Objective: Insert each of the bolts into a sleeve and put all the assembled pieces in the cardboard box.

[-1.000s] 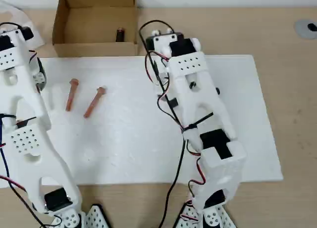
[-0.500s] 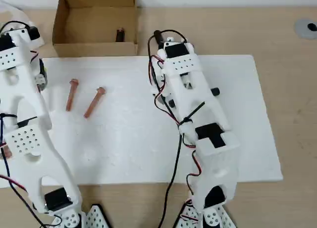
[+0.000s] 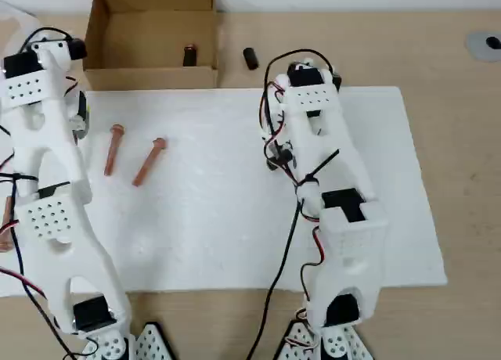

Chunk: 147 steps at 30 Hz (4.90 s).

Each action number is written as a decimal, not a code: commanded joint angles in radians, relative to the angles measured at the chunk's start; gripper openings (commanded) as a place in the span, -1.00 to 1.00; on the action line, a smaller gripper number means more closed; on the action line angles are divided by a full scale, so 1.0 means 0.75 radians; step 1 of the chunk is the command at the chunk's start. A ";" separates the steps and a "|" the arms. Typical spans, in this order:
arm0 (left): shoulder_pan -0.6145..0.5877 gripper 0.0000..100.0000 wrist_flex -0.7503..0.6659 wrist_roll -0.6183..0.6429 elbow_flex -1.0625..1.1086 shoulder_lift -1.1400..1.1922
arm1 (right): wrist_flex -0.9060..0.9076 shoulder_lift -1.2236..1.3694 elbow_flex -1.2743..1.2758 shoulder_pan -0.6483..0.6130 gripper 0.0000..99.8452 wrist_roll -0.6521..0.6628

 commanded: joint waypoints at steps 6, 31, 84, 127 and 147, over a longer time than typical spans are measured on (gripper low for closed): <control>0.043 -0.98 0.016 -0.006 -0.055 -0.097 | -0.008 0.136 -0.036 -0.038 -0.70 -0.145; 0.035 -0.98 0.016 -0.006 -0.053 -0.095 | 0.006 0.285 -0.118 -0.124 -0.98 -0.176; 0.428 -0.99 -0.708 0.307 1.851 -2.442 | -0.499 -2.114 1.247 -0.582 -0.98 0.919; 0.839 -0.99 -0.959 0.771 2.091 -2.914 | -1.547 -2.620 2.118 -0.924 -0.98 0.935; 0.923 -0.98 -0.900 0.732 1.999 -2.910 | -1.547 -2.620 2.120 -0.924 -0.98 0.935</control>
